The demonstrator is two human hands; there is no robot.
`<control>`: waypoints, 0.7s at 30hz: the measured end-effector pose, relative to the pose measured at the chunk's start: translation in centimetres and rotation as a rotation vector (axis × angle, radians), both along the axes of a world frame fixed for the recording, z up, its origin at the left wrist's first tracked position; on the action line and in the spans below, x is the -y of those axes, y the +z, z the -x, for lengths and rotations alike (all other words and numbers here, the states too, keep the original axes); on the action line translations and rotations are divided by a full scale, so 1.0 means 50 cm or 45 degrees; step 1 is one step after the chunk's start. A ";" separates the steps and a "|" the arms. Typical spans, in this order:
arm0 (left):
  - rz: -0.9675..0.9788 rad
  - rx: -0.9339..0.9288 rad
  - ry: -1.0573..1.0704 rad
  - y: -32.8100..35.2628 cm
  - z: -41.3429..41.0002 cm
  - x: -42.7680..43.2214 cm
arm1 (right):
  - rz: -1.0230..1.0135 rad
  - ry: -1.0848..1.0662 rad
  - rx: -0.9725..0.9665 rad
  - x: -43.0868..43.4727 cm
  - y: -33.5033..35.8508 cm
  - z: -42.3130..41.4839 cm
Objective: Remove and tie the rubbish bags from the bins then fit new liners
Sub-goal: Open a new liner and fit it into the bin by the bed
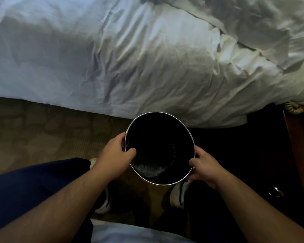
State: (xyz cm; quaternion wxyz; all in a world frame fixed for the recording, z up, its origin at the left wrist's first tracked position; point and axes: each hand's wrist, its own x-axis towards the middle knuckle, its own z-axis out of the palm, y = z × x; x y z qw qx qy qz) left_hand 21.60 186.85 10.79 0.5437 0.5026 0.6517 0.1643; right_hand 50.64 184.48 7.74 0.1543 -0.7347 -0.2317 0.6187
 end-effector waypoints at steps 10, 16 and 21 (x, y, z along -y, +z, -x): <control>0.039 -0.070 -0.090 -0.029 -0.005 -0.012 | 0.043 -0.176 -0.019 0.021 -0.048 0.022; 0.030 -0.142 -0.156 -0.037 -0.010 -0.017 | 0.069 -0.188 0.029 0.000 -0.081 0.012; 0.007 -0.211 -0.186 -0.062 -0.015 -0.019 | 0.087 -0.127 0.098 -0.012 -0.102 0.022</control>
